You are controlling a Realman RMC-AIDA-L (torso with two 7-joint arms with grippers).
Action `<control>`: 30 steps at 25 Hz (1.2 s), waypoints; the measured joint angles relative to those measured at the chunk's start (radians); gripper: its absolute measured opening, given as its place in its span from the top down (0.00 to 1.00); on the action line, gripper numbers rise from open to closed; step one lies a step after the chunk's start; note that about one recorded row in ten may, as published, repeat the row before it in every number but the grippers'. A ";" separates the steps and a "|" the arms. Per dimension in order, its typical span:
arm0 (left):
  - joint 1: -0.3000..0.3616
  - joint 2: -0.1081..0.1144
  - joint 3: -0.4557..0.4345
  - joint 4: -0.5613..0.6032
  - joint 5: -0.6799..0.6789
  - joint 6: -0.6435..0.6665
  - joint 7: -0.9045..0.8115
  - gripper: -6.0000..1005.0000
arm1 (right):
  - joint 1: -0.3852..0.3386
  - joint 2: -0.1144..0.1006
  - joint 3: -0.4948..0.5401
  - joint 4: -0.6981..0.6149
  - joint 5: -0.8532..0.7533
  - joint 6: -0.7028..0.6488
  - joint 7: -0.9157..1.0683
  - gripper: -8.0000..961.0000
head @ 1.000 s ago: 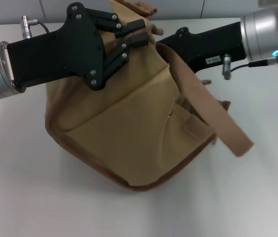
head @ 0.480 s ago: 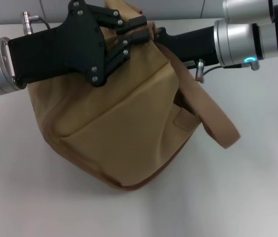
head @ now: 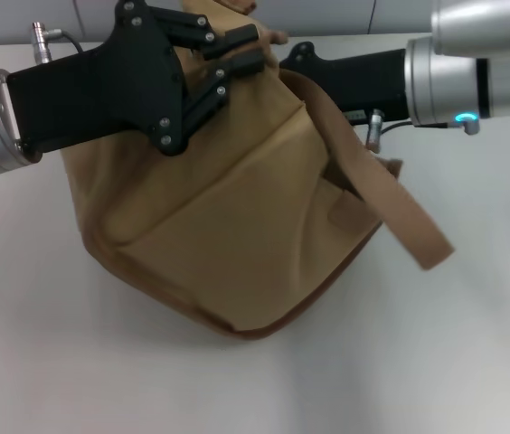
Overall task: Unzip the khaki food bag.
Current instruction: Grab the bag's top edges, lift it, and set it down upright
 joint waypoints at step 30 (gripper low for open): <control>0.012 -0.005 -0.037 -0.029 -0.036 -0.006 0.041 0.91 | -0.114 -0.018 0.292 0.033 -0.097 -0.270 0.009 0.93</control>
